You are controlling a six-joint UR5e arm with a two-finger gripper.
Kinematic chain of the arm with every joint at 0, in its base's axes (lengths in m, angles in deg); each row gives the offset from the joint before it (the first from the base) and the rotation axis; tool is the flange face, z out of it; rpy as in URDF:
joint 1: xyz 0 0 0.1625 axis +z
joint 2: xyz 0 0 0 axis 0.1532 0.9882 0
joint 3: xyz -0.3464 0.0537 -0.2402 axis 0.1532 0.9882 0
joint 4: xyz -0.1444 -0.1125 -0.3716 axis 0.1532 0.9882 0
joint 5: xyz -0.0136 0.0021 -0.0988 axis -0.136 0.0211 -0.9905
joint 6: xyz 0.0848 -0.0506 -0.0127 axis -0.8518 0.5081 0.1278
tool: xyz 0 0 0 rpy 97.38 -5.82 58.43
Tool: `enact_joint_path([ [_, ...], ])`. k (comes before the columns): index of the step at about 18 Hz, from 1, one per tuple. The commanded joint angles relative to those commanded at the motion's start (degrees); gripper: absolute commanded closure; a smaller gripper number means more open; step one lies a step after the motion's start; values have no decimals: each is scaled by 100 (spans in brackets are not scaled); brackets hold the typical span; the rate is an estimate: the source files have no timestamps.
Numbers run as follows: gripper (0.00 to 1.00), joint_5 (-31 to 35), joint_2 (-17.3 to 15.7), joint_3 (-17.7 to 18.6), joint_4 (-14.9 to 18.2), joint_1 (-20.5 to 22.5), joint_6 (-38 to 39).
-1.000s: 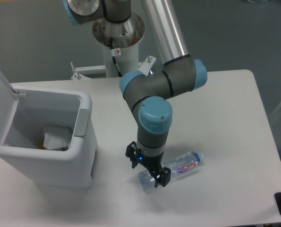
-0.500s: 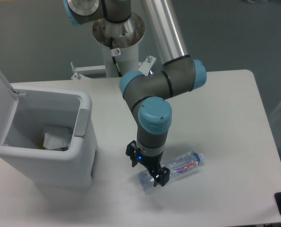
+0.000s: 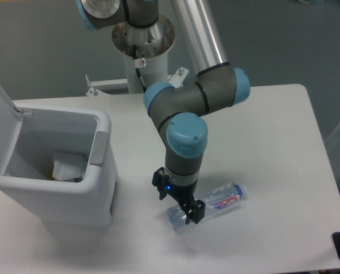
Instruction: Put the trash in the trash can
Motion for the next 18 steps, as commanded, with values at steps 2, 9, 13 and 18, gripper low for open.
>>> enact_joint_path([
  [2,0,17,9,9,44,-26,-44],
  [9,0,96,26,53,158,-175,-290],
  [13,0,535,140,44,167,-316,-290],
  [18,0,702,342,-70,158,-343,-273],
])
